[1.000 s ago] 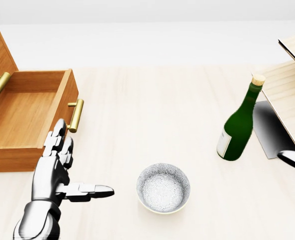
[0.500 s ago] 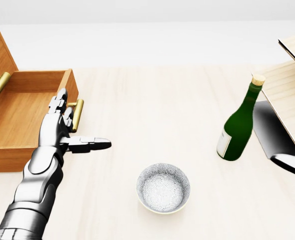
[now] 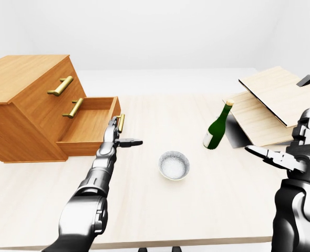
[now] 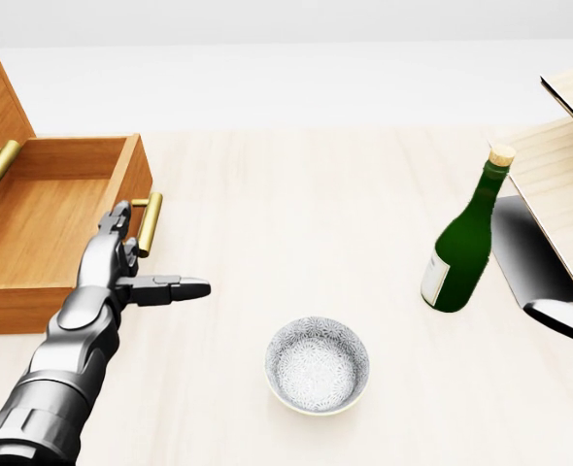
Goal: Close the bottom drawer of the cabinet.
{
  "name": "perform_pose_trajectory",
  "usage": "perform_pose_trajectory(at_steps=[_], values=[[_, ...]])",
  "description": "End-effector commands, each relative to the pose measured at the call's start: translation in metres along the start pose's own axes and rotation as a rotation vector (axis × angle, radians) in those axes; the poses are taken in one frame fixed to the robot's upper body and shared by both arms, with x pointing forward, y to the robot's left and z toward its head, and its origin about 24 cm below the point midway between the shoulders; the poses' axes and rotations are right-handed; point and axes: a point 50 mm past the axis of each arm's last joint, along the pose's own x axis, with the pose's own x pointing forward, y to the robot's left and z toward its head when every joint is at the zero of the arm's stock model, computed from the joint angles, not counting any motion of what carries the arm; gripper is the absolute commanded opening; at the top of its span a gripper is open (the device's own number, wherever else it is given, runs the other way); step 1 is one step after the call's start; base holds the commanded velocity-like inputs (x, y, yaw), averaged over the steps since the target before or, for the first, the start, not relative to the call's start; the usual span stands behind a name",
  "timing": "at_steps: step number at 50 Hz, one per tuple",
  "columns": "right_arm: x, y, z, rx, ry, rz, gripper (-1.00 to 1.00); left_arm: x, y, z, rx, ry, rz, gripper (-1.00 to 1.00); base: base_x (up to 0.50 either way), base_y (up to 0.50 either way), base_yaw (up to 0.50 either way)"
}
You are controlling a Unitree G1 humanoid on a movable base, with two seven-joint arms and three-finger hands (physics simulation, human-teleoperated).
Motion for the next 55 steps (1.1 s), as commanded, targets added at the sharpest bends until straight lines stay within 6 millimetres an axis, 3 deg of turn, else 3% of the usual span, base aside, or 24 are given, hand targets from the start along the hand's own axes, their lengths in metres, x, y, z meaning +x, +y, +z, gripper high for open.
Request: perform_pose_trajectory(at_steps=[1,32,55], values=[[-0.001,0.001,-0.006,-0.006,0.023,0.007,1.0,-0.012,0.029,-0.044,0.018,0.171,0.149,1.0,0.0,0.0,0.0],[0.0,0.001,-0.007,-0.008,0.03,0.008,1.0,-0.014,0.048,-0.041,0.038,0.17,0.263,1.0,0.0,0.0,0.0],[0.001,0.001,-0.011,-0.012,0.046,0.007,1.0,-0.015,0.069,-0.033,-0.041,0.15,0.367,1.0,0.0,0.0,0.0]])
